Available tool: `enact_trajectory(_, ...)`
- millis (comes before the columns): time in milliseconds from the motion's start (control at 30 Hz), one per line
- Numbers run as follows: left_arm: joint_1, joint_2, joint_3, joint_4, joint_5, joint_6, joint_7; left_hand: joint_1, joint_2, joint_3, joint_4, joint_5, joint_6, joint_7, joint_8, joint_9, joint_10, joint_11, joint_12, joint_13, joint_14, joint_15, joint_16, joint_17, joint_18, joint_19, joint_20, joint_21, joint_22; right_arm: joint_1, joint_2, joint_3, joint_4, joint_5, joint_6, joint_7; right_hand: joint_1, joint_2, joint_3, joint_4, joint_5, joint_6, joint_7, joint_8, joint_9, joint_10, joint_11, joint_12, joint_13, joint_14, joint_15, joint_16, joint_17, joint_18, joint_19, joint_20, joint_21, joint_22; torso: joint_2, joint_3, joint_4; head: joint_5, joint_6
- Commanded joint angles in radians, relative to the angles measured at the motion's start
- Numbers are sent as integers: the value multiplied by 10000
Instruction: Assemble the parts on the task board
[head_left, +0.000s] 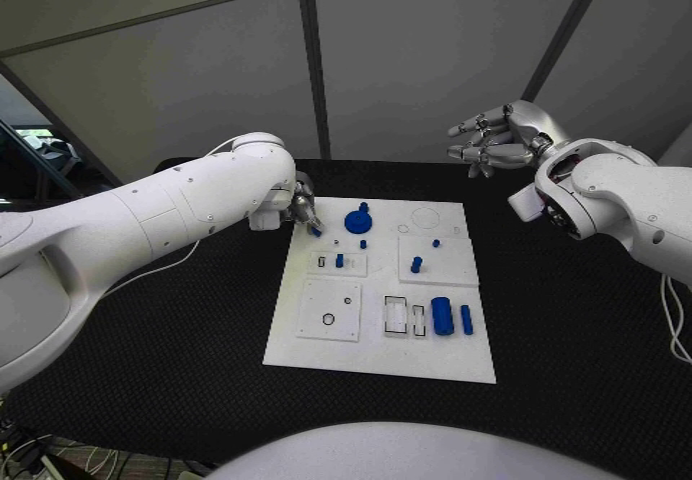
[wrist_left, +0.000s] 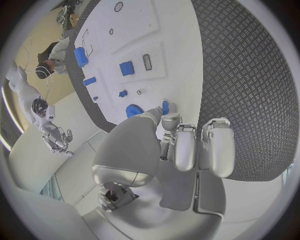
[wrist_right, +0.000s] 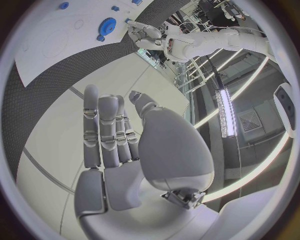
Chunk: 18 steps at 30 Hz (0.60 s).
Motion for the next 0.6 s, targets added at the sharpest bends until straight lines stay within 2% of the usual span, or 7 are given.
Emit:
enact_trajectory(33, 13, -35, 2, -5, 460, -29, 117, -365, -370, 1655, -901, -6, -32, 16, 141, 88, 160, 5, 13, 48, 707, -42, -23, 1574, -87, 302, -42, -30, 710, 19, 16, 5, 0, -19, 82, 49, 12, -20, 71, -6, 32, -57, -4, 49, 4, -29, 36, -32, -15, 24, 24, -20, 14, 124, 28, 11, -48, -11, -13, 5, 9, 36, -20)
enact_trajectory(167, 16, -179, 1, 135, 947, -233, 76, -699, -644, 2382, -1166, -14, -41, -34, 297, 177, 260, -19, 44, 100, 708, -83, -22, 1575, -85, 301, -43, -56, 699, 19, 15, 5, -7, -19, 97, 47, 12, -20, 71, -6, 32, -57, -4, 49, 4, -29, 36, -32, -15, 24, 24, -20, 14, 124, 28, 11, -48, -11, -12, 9, 18, 82, -16)
enact_trajectory(300, 42, -559, 2, 642, 1470, -678, -71, -1010, -773, 2857, -1337, -26, -60, -50, 425, 247, 322, -25, 56, 125, 710, -103, -16, 1581, -77, 291, -55, -98, 663, 19, 8, 5, -18, -19, 110, 47, -14, -24, 71, 12, 29, -47, -3, 58, 7, -26, 39, -24, -15, 31, 26, -30, 19, 124, 34, 12, -56, -16, -22, 5, 27, 86, -1)
enact_trajectory(500, 78, -1322, 0, 1883, 1736, -1351, -180, -1367, -912, 3367, -1587, -37, -82, -56, 589, 336, 397, -38, 91, 183, 712, -113, -14, 1584, -67, 286, -67, -150, 624, 19, -9, 4, -48, -19, 121, 40, -27, -25, 71, 20, 27, -44, -3, 61, 8, -25, 39, -20, -15, 32, 27, -42, 13, 124, 36, 13, -60, -18, -31, 12, 69, 91, 2)
enact_trajectory(600, 78, -1675, -4, 2495, 1778, -1607, -188, -1450, -951, 3502, -1669, -37, -85, -61, 636, 360, 423, -44, 108, 210, 712, -117, -14, 1584, -67, 292, -72, -151, 629, 19, -10, 4, -68, -19, 125, 40, -27, -25, 71, 20, 27, -44, -3, 61, 8, -25, 39, -20, -15, 32, 27, -42, 13, 124, 36, 13, -60, -18, -27, 5, 66, 125, 8)
